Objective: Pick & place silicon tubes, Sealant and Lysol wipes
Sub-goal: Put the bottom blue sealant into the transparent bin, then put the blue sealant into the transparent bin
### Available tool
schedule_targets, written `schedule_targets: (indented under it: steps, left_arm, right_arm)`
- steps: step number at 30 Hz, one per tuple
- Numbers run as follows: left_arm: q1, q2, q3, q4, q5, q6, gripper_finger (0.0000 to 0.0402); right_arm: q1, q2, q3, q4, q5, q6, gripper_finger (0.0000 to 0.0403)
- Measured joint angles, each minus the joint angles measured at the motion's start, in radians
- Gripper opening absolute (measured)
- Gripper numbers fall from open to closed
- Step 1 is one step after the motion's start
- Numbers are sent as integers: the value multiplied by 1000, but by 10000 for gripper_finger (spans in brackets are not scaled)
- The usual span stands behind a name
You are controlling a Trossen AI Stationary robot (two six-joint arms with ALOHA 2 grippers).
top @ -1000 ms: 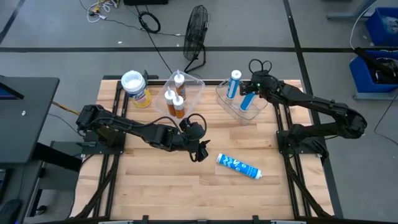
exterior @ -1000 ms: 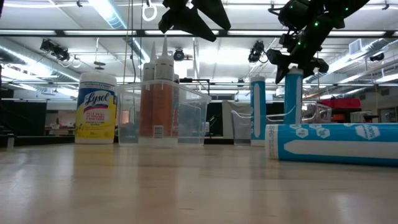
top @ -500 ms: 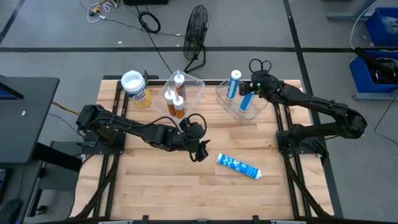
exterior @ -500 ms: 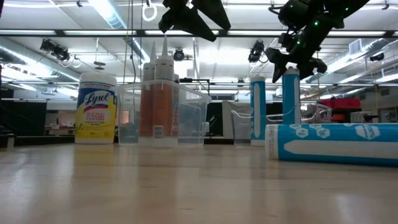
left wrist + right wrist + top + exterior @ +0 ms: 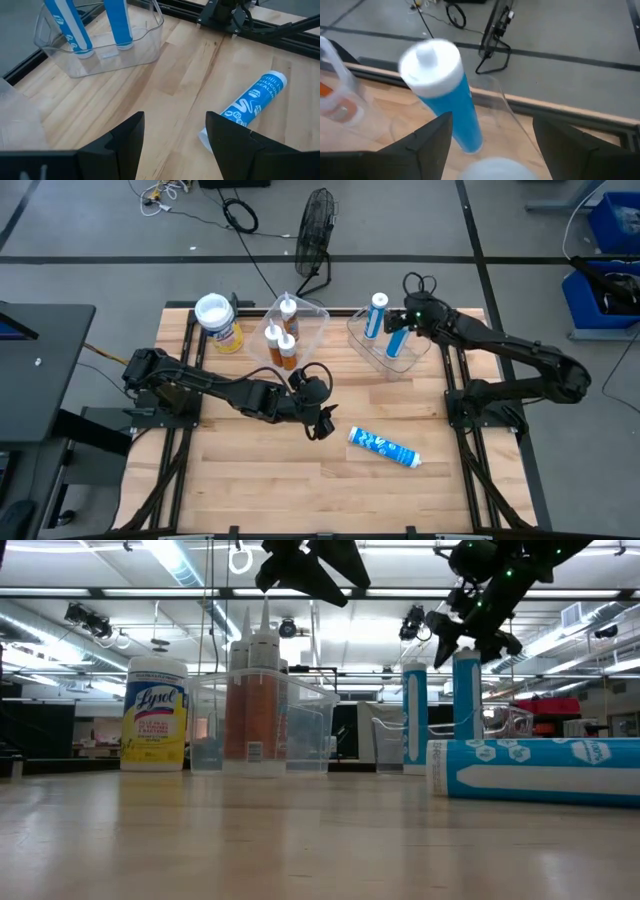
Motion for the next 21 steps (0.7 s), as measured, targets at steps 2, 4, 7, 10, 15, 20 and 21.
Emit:
schedule_targets:
  steps: [2, 4, 7, 10, 15, 20, 21]
  left_arm:
    - [0, 0, 0, -4, 0, 3, 215]
    - [2, 0, 0, -7, 0, 7, 215]
    - [3, 0, 0, -7, 0, 22, 215]
    - [5, 0, 0, -7, 0, 22, 215]
    - [5, 0, 0, -7, 0, 30, 215]
    - [6, 0, 0, -7, 15, 33, 215]
    - [6, 0, 0, -7, 15, 38, 215]
  right_arm:
    - [0, -11, 24, -5, -6, -28, 281]
    - [0, -24, 60, -34, -7, -64, 281]
    - [0, -40, 131, -99, -6, -109, 281]
    - [0, -57, 209, -156, -7, -160, 281]
    - [47, -88, 380, -233, -85, -294, 280]
    - [179, -85, 562, -497, -205, -336, 273]
    - [212, -84, 583, -569, -208, -319, 271]
